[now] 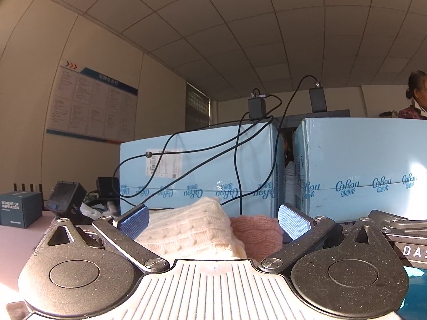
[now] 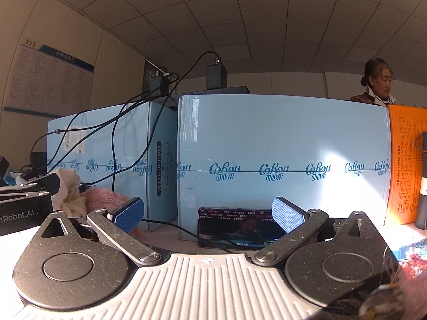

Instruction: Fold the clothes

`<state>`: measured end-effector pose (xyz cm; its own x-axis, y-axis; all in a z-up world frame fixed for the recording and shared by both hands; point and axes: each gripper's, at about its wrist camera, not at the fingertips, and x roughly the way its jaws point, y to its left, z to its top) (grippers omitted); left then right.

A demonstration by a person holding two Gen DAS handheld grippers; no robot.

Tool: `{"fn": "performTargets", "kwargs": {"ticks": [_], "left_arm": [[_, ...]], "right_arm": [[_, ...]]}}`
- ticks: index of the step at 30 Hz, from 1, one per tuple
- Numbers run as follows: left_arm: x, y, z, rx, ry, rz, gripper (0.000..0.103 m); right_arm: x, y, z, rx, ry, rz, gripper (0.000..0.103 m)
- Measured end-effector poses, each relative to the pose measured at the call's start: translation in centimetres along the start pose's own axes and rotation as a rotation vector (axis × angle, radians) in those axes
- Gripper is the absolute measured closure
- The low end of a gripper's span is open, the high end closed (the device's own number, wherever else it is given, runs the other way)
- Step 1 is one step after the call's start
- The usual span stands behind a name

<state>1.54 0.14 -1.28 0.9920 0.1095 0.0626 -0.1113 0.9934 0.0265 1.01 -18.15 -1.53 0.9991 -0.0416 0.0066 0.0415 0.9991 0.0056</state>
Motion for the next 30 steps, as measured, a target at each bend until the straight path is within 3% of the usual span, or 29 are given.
{"fn": "performTargets", "kwargs": {"ticks": [6,14,30], "left_arm": [[0.97,0.15,-0.31,-0.012,0.066,0.016,0.000],[0.21,0.31,-0.19,-0.038,0.051,-0.042,0.000],[0.21,0.44,-0.27,-0.049,0.056,-0.050,0.000]], "right_arm": [[-0.02,-0.12,-0.06,0.005,-0.003,-0.001,0.000],[-0.02,0.19,-0.21,-0.006,-0.006,0.006,0.000],[0.03,0.41,-0.25,-0.018,-0.002,0.009,0.000]]}}
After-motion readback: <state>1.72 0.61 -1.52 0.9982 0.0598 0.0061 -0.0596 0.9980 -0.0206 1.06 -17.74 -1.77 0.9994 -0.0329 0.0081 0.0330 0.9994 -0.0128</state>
